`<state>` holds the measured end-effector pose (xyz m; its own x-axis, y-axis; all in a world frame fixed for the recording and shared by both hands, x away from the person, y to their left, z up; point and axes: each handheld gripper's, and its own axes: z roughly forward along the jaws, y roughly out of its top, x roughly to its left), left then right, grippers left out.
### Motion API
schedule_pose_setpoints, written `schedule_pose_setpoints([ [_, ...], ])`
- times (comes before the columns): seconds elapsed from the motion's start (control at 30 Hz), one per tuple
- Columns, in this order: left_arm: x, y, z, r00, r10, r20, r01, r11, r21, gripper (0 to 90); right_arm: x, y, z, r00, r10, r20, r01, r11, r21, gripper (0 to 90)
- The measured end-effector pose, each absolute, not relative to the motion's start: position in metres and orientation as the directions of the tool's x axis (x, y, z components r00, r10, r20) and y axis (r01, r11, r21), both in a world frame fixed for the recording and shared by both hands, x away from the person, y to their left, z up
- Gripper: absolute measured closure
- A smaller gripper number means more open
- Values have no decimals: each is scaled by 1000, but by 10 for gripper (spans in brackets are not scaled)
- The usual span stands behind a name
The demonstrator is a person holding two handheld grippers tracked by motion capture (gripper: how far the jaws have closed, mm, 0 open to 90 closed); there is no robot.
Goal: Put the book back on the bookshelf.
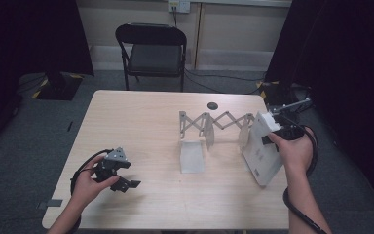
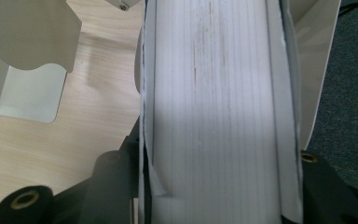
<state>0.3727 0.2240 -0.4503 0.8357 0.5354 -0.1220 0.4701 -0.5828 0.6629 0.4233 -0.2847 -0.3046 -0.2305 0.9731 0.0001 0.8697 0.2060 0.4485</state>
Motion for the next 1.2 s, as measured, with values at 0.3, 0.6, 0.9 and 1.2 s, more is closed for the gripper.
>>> schedule_pose_setpoints([
  [0.3,372,224,-451,839,531,-120,465,-585,664,149,430,-282,-308,-218,976,-4,871,196,451,529],
  [0.6,372,224,-451,840,528,-122,464,-586,664,149,434,-282,-309,-206,978,-13,871,189,454,529],
  [0.9,372,224,-451,842,526,-123,462,-584,667,149,438,-284,-313,-187,982,-17,868,173,465,529],
  [1.2,372,225,-449,842,526,-123,462,-583,668,149,444,-280,-315,-181,983,-26,870,172,462,529],
])
